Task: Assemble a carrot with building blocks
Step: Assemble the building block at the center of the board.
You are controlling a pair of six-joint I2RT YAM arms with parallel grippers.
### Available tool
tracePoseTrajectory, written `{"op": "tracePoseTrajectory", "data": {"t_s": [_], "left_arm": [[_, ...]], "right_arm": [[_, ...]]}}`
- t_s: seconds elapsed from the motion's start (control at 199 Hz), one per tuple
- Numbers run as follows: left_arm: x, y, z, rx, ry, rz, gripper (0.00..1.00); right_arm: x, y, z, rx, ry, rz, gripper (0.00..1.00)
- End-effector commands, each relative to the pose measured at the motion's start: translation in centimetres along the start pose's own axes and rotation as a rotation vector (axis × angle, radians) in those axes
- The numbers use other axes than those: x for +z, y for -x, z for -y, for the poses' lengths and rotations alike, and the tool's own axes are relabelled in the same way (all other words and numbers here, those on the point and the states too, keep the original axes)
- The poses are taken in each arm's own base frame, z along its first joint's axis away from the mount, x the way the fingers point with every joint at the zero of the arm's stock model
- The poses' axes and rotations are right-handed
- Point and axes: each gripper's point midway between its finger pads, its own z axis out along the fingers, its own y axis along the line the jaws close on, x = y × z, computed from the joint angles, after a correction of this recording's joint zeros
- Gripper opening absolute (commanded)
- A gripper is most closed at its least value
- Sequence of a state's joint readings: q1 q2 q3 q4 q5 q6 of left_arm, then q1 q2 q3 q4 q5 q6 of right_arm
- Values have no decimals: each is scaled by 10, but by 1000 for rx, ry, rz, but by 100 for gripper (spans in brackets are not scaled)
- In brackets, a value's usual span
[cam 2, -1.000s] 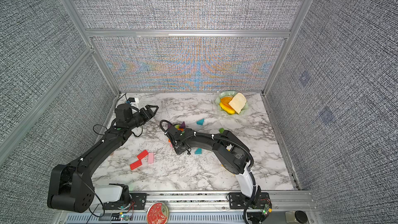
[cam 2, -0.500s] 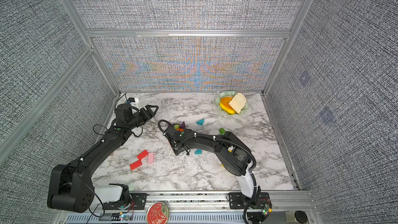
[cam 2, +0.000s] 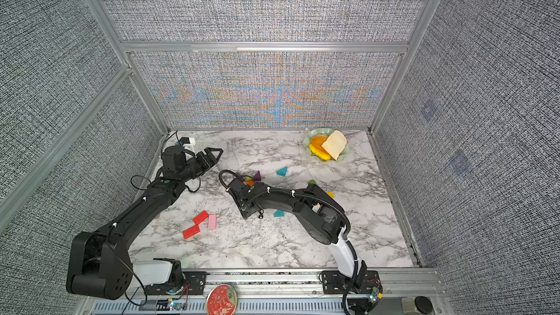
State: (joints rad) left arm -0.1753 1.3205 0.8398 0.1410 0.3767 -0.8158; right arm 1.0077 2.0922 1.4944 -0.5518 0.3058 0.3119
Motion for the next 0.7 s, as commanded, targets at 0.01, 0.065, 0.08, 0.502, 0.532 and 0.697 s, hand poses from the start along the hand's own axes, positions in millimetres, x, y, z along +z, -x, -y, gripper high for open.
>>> {"op": "tracePoseTrajectory", "data": {"t_s": [0.01,0.065,0.08,0.502,0.532,0.697], "left_arm": [[1,3,4,19,-19,12,84],[1,3,4,19,-18,12,84],[1,3,3,18,-17,11,84],[1,3,4,18,-17,12,84],[0,4,4,18,-17,14,84],[0,3,4,20,-18,13,84]], "right_arm": [[1,-1,5,1,-26,-5,63],[1,0,6,2,-27,-4,64],[1,0,6,3,-28,-2,64],[1,2,7,3,-19,-3,66],[2,2,7,4,-17,-4,66],[2,3,7,6,-20,-1,67]]}}
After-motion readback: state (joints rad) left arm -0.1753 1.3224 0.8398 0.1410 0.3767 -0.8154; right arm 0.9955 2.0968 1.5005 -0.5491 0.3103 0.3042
